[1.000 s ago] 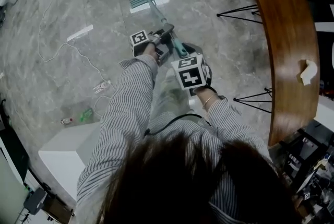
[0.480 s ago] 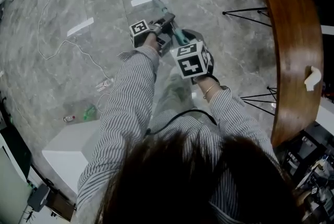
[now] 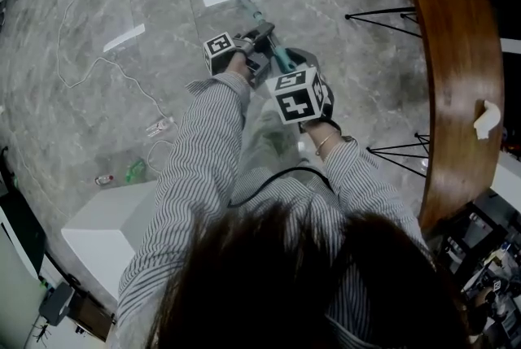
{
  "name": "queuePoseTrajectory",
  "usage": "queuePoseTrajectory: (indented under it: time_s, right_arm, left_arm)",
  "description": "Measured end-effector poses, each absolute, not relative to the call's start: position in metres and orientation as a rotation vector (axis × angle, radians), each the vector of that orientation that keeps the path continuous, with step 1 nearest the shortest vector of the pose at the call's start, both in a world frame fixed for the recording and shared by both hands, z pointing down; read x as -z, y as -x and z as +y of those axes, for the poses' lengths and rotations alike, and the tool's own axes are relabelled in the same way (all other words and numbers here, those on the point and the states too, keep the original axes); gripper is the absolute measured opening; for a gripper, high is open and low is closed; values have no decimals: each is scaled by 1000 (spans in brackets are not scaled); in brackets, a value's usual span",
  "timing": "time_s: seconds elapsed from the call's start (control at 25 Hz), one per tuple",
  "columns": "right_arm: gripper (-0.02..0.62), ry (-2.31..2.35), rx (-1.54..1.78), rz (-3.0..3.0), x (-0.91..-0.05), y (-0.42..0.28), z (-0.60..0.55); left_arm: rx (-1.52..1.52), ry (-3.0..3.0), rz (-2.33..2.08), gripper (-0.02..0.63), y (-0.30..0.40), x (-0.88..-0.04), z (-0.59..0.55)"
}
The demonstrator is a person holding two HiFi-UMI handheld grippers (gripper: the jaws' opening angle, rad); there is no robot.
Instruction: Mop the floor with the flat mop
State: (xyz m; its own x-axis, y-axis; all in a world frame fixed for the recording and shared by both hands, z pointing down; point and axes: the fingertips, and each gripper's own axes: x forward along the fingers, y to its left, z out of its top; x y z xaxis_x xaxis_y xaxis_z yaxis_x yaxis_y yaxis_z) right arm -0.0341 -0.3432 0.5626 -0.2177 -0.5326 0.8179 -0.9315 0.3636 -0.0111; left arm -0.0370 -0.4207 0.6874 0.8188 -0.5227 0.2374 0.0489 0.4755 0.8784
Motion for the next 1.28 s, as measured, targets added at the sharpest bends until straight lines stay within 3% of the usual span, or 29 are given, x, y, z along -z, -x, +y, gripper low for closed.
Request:
queuePoseTrajectory:
  time_s: [0.4, 0.96, 1.28]
  right_arm:
    - [112, -1318, -681, -1929, -535, -25, -223]
    - [117, -1210, -706, -1918, -521, -92, 66]
    - [120, -1195, -767, -1922, -511, -109, 153]
  left_arm:
    - [381, -1021, -477, 161, -25, -665, -296]
    - [481, -967, -519, 152, -93, -650, -6]
    - [439, -954, -526, 152, -111, -639, 83]
